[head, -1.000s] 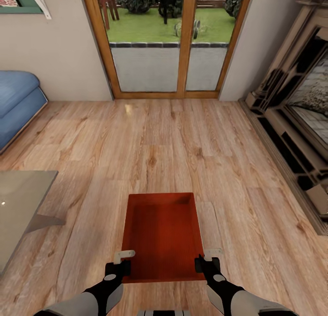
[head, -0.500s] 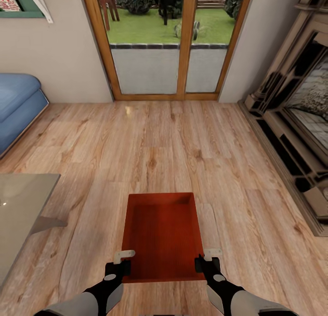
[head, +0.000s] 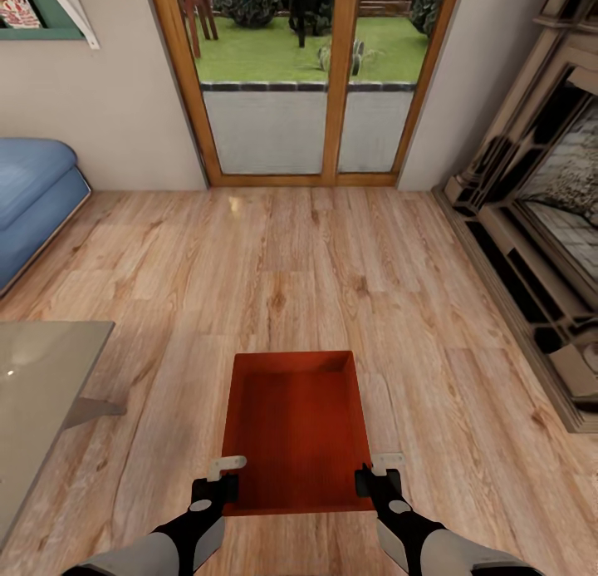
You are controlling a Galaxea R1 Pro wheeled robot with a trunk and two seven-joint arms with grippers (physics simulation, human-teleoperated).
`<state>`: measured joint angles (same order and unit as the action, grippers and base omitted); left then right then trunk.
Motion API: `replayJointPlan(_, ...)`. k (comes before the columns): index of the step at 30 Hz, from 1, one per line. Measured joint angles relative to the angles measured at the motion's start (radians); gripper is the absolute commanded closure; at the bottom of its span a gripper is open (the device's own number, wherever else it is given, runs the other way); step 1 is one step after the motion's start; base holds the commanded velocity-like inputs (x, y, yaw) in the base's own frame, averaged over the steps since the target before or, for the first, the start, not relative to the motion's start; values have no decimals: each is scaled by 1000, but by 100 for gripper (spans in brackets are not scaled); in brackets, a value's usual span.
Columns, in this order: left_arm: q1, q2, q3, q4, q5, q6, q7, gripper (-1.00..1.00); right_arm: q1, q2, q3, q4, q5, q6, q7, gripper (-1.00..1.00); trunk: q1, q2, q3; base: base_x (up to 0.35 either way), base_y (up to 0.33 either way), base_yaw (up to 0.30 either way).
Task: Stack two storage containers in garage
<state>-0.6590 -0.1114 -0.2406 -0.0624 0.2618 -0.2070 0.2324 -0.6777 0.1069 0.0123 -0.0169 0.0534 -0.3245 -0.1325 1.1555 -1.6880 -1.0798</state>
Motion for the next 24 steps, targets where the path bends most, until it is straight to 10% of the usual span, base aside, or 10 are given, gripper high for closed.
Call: replayJointPlan(24, 0, 0, 1, -1, -2, 0, 0, 100, -1, -1, 1, 2, 0, -3, 0, 100, -92, 168, 75, 0, 0, 0)
